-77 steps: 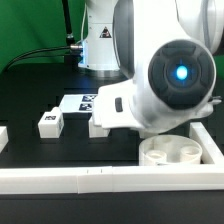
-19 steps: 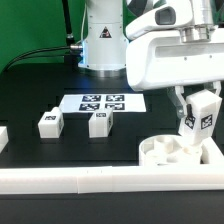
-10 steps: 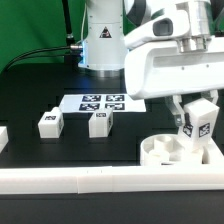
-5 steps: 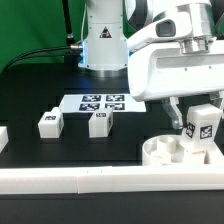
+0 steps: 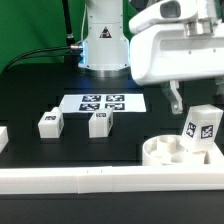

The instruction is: Assemble stool

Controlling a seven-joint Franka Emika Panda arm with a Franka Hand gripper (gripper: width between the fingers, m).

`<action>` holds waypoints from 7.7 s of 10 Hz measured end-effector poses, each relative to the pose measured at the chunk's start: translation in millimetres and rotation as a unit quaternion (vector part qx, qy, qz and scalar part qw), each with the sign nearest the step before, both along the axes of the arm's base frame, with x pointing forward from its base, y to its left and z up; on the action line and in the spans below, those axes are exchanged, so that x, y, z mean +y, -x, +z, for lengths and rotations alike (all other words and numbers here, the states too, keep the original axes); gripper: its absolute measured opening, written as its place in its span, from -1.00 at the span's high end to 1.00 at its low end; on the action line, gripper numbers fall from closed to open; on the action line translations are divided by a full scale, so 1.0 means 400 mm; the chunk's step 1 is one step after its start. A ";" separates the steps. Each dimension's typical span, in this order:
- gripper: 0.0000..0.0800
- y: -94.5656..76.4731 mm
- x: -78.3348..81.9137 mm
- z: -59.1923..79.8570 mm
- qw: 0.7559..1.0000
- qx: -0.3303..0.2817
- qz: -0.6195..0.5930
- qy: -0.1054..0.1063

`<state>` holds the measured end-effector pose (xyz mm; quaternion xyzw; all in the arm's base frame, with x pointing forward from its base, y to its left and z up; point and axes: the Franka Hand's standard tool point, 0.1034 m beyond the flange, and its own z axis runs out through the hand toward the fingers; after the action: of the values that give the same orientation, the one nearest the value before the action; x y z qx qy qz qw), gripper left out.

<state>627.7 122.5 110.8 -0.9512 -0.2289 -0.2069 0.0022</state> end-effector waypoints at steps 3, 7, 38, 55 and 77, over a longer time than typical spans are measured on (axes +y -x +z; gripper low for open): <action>-0.62 -0.013 -0.003 0.039 1.000 0.011 -0.001 0.005; -0.62 0.005 0.011 0.032 0.996 0.086 0.004 0.024; 0.17 0.007 -0.003 -0.054 0.903 0.149 0.371 0.157; 0.17 0.034 0.001 -0.057 0.861 0.159 -0.473 -0.093; -0.62 0.052 0.065 0.011 0.861 0.201 -0.452 -0.118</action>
Offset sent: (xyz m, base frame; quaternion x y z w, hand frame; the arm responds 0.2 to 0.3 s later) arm 0.0000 0.0000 0.0000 0.0000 -0.0650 0.0000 0.9979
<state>606.8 148.6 115.2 -0.9639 0.2576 -0.0150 0.0663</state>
